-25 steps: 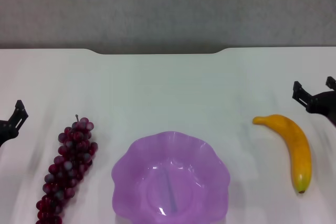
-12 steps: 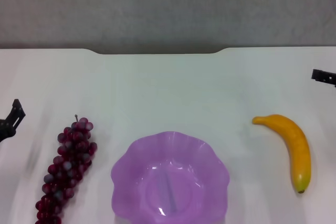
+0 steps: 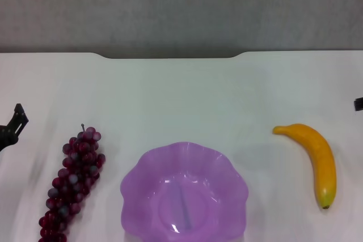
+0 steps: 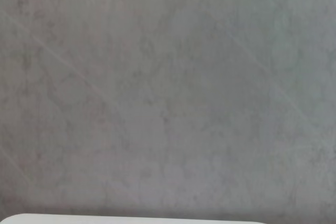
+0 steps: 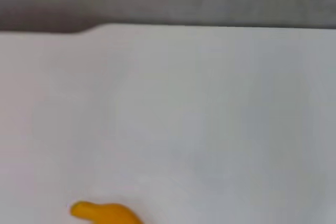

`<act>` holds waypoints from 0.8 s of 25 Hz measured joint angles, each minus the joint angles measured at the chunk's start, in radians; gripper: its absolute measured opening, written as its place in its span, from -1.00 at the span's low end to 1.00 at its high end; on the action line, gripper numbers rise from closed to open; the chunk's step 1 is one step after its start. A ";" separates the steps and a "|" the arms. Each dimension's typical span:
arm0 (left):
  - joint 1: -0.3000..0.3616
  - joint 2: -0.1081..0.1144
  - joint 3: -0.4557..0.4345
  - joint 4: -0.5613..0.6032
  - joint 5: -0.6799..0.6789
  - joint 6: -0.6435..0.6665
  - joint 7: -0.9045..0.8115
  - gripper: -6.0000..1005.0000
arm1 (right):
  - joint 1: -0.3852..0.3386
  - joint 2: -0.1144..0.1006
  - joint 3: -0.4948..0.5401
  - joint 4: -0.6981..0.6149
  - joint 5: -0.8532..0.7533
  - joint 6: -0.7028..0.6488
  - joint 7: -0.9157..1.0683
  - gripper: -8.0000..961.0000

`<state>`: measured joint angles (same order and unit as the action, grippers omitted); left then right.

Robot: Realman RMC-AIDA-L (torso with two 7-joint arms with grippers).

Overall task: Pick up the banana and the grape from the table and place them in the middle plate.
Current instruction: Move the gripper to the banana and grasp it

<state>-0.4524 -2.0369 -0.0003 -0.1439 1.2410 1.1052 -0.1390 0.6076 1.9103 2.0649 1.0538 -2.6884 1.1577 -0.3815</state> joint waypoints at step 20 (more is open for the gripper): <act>-0.018 -0.002 -0.001 -0.004 -0.003 0.001 -0.001 0.83 | 0.133 0.090 -0.121 -0.358 0.058 -0.213 -0.111 0.83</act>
<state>-0.4705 -2.0392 -0.0016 -0.1474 1.2379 1.1061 -0.1397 0.7410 2.0005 1.9440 0.6957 -2.6308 0.9448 -0.4924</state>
